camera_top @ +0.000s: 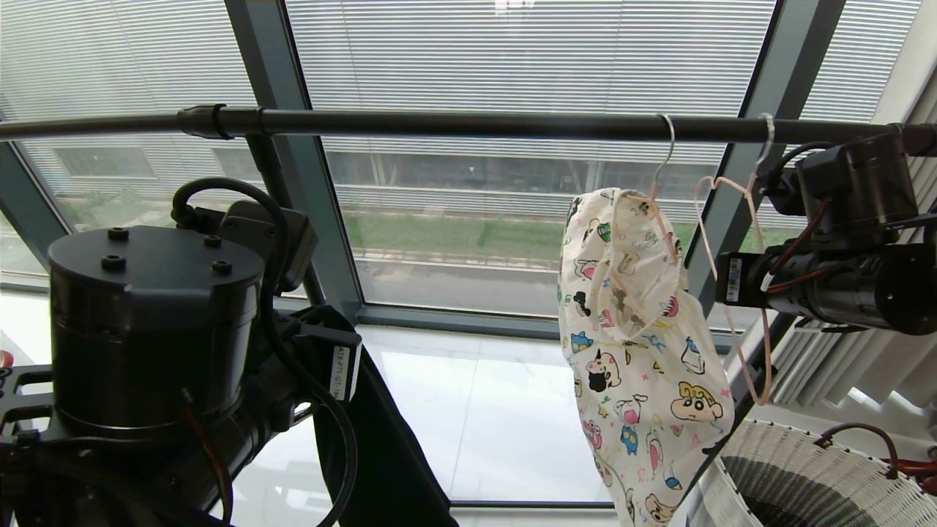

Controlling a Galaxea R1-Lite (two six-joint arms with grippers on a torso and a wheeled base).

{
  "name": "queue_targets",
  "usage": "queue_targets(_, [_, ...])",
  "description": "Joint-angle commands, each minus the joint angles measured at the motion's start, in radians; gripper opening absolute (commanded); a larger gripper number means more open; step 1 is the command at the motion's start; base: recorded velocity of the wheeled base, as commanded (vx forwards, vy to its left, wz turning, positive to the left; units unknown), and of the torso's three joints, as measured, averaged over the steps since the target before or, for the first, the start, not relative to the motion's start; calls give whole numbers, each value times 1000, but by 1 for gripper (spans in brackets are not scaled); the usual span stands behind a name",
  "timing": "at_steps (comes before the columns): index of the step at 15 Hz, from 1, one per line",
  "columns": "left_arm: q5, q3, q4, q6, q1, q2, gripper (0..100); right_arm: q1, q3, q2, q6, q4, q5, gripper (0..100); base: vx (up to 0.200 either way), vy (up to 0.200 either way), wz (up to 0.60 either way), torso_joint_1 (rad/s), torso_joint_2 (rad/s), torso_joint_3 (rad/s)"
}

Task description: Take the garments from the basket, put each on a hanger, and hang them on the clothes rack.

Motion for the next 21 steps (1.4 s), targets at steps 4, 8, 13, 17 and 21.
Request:
queue_targets(4, [0,0,-1,-1,1,0,0,1,1,-3,-2,0,0,0,0,0,0,0,0,0])
queue_targets(8, [0,0,-1,-1,0,-1,0,15,9,-28,-9,-15,-98,0,0,0,0,0,0,0])
queue_targets(13, [0,0,-1,-1,0,-5,0,39,127,-111,-84,-175,-95,0,0,0,0,0,0,0])
queue_targets(17, [0,2,-1,1,0,-11,0,70,264,-216,-170,-294,-58,0,0,0,0,0,0,0])
queue_targets(21, [2,3,-1,1,1,-12,0,111,406,-358,-264,-359,-11,0,-100,0,0,1,2,1])
